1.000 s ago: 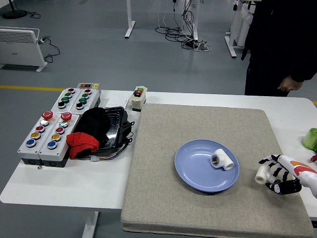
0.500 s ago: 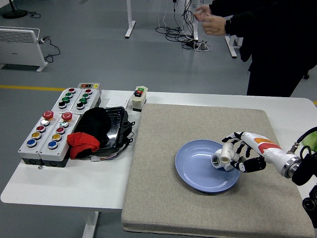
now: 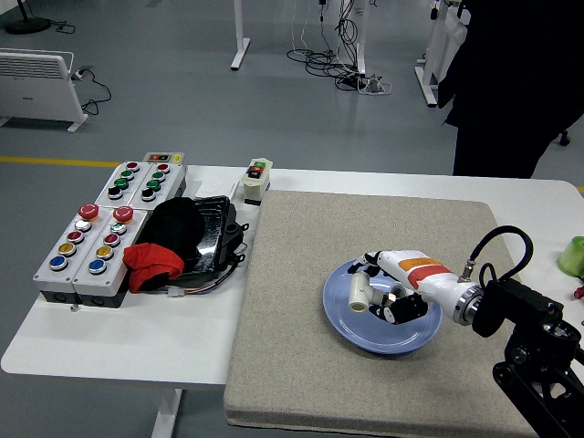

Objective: Pick pipe place plate twice

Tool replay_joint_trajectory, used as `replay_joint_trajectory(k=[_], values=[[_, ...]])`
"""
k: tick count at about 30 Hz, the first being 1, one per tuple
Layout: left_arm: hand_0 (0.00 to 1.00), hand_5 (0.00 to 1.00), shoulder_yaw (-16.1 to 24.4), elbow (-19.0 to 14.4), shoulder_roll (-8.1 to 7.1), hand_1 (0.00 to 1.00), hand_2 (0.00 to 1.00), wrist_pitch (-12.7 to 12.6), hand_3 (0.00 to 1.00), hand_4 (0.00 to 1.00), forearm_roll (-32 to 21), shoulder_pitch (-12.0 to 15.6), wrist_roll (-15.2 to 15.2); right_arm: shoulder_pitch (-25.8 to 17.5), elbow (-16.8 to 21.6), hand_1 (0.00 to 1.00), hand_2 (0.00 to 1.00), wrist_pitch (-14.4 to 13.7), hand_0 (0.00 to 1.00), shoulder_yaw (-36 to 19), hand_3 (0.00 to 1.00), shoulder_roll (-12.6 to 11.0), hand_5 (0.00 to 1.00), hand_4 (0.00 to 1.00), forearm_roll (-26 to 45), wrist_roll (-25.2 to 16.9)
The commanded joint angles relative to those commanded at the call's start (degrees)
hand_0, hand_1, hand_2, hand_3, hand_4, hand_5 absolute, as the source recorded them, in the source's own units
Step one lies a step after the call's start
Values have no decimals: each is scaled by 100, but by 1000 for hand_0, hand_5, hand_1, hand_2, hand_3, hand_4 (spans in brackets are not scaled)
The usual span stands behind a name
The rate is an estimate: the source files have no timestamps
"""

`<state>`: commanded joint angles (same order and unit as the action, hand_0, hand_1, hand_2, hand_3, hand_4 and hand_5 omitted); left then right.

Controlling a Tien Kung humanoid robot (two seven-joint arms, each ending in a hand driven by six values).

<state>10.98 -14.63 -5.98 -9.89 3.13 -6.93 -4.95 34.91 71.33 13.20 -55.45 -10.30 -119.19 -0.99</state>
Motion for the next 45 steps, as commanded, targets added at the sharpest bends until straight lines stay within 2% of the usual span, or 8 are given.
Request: replay_joint_trajectory(k=[4, 5, 10, 11, 18, 26, 37, 45], values=[[624, 998, -20, 0, -4, 590, 545, 0, 592, 268, -30, 3, 13, 36, -131, 750, 728, 25, 830, 140, 741, 29, 224, 634, -104, 32], [624, 998, -23, 0, -4, 589, 539, 0, 592, 269, -35, 3, 15, 39, -143, 842, 861, 28, 967, 152, 795, 33, 231, 639, -115, 34], [624, 998, -44, 1, -8, 589, 539, -3, 592, 269, -63, -13, 31, 87, -227, 842, 861, 193, 967, 197, 795, 81, 231, 639, -312, 122], [624, 998, -41, 2, -8, 588, 537, -3, 592, 269, -57, -17, 29, 94, -245, 926, 998, 227, 998, 197, 943, 86, 249, 684, -341, 129], [625, 998, -37, 3, -9, 588, 536, -3, 591, 269, -52, -26, 25, 54, -223, 939, 998, 164, 998, 120, 994, 70, 234, 686, -327, 68], [624, 998, -17, 3, -9, 588, 534, 1, 591, 268, -17, -26, 12, -48, -121, 937, 998, -284, 998, -352, 998, 100, 229, 678, 7, -115], [624, 998, -8, 5, -5, 587, 533, -2, 589, 270, -2, -29, 9, -385, -163, 897, 990, -1081, 965, -1426, 965, 180, 275, 663, 2251, 56], [624, 998, 15, 5, -4, 587, 533, 4, 588, 270, 42, -27, -9, -674, 39, 864, 969, -1631, 930, -2471, 917, 248, 343, 645, 4158, 679]])
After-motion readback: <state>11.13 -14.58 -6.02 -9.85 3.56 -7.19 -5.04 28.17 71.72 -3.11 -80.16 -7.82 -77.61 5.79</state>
